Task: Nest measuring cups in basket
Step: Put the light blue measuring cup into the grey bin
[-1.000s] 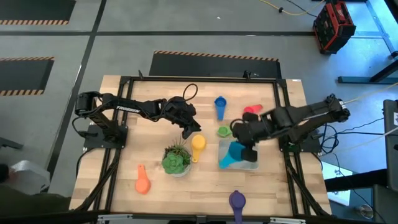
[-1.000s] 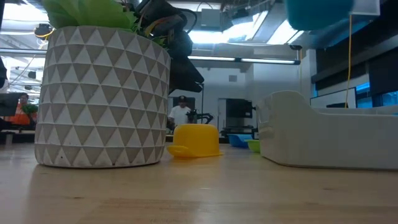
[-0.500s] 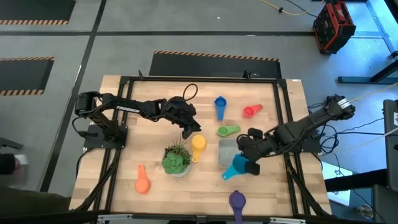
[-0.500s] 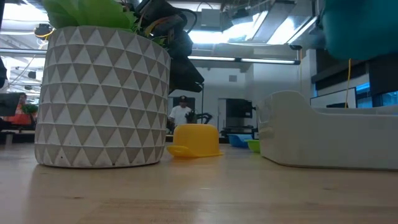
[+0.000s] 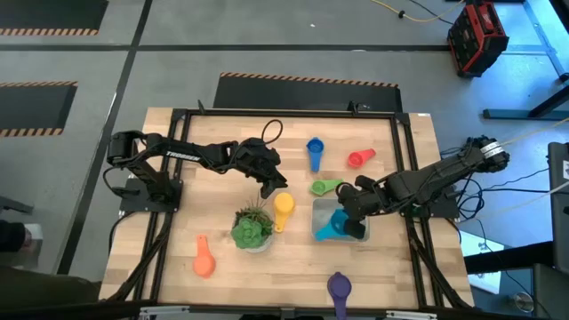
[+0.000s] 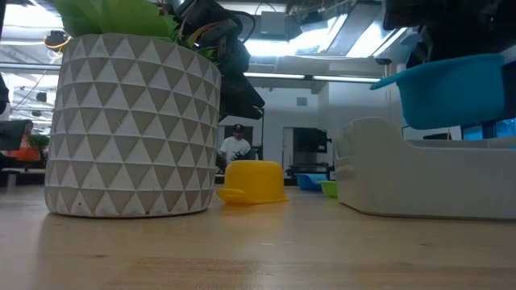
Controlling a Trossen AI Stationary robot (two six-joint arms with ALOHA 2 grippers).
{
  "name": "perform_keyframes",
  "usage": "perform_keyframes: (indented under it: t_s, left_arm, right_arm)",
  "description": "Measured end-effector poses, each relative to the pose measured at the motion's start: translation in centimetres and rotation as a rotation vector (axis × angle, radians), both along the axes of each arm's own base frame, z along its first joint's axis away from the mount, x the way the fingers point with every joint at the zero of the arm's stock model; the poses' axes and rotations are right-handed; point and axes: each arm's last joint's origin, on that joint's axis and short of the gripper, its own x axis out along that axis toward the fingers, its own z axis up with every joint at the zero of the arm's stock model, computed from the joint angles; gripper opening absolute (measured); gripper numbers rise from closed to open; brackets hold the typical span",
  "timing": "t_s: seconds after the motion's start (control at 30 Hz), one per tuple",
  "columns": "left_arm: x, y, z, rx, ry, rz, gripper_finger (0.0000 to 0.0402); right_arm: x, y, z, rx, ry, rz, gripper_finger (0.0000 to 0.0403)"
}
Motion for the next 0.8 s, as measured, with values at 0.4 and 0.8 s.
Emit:
perform_keyframes:
  t_s: [0.4,0.8]
  left_arm:
    - [0.0,0.0,0.0,0.002,0.001,0.003,0.0111]
    - [0.0,0.0,0.0,0.004,0.0,0.006,0.0111]
  right_arm:
    - [-0.5,-0.2,-0.3,-0.021,0.062,-0.019,0.0011]
    - [-0.4,-0.4,-2.6,-0.061,0.017,-0.041,0.0012]
